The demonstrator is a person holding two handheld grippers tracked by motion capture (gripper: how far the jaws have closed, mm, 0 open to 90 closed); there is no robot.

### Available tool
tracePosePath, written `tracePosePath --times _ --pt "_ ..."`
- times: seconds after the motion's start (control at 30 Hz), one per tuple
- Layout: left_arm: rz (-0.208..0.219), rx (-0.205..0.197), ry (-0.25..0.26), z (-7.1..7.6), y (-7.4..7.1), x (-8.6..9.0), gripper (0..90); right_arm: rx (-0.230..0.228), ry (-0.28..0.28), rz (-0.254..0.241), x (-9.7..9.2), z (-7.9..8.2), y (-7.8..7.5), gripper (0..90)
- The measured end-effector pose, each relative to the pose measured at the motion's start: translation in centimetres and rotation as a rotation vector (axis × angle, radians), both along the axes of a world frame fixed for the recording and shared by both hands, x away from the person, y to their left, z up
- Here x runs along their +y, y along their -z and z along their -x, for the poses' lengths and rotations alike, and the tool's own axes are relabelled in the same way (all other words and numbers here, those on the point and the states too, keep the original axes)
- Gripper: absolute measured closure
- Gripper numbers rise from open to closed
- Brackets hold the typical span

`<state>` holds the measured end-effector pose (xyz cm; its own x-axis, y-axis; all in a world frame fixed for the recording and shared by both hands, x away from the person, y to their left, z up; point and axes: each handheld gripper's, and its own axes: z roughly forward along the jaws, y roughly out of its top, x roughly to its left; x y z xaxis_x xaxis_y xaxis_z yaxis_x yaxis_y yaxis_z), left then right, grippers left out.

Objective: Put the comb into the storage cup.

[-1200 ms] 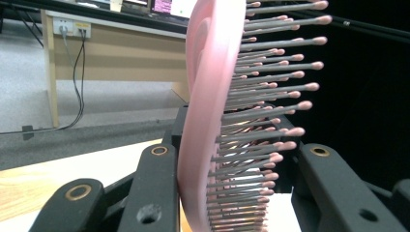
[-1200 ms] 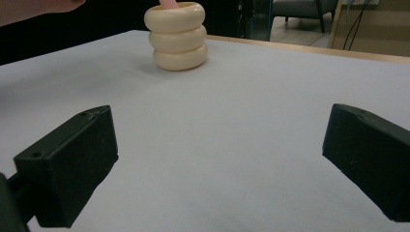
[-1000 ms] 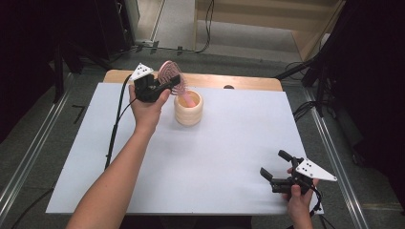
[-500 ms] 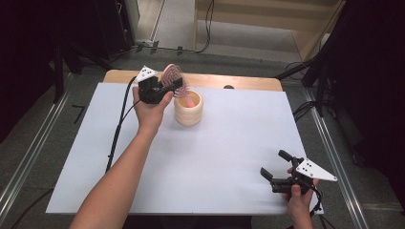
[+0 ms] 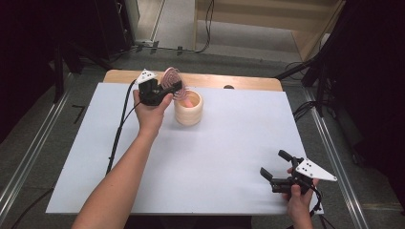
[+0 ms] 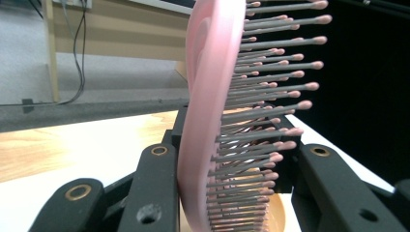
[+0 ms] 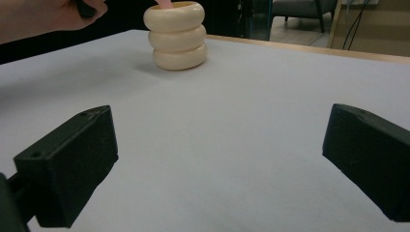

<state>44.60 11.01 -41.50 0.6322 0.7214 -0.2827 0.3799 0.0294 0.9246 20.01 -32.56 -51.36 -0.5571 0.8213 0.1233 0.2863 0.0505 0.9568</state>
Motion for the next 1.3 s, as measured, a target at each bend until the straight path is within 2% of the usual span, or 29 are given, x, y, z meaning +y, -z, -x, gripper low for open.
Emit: tracePosePath --times 0.4,0.53,0.63,0.8,0.83,0.9,0.97,1.1,1.17,1.3 --pt "0.014 0.04 0.001 -0.4 0.6 -0.2 64.5 0.002 -0.001 0.001 0.0 0.0 0.0 0.0" --pt "0.006 0.051 -0.007 -0.5 0.8 -0.1 64.3 0.005 0.002 0.003 0.1 0.0 0.0 0.0" --pt "0.03 0.071 -0.021 -0.7 1.0 0.1 63.8 0.006 0.004 0.003 0.1 0.0 0.0 0.0" --pt "0.039 0.09 -0.019 -0.9 1.1 0.6 60.5 0.007 0.006 0.003 0.1 0.0 0.0 0.0" --pt "0.058 0.091 -0.007 -1.0 1.1 0.8 58.4 0.007 0.007 0.003 0.1 0.0 0.0 0.0" --pt "0.082 0.092 -0.001 -1.0 1.0 1.0 47.5 0.006 0.008 0.003 0.1 -0.1 0.0 0.0" --pt "0.071 0.083 -0.009 -1.0 0.8 1.1 34.4 0.006 0.009 0.004 0.1 -0.1 0.0 0.0" --pt "0.012 0.067 -0.008 -0.8 0.8 0.9 9.8 0.007 0.009 0.003 0.1 0.0 0.0 0.0" --pt "-0.015 0.061 -0.009 -0.6 0.8 0.8 1.7 0.007 0.008 0.004 0.1 0.0 0.0 0.0" --pt "-0.034 0.037 0.004 -0.3 0.7 0.7 0.0 0.008 0.01 0.003 0.1 0.0 0.0 0.0"
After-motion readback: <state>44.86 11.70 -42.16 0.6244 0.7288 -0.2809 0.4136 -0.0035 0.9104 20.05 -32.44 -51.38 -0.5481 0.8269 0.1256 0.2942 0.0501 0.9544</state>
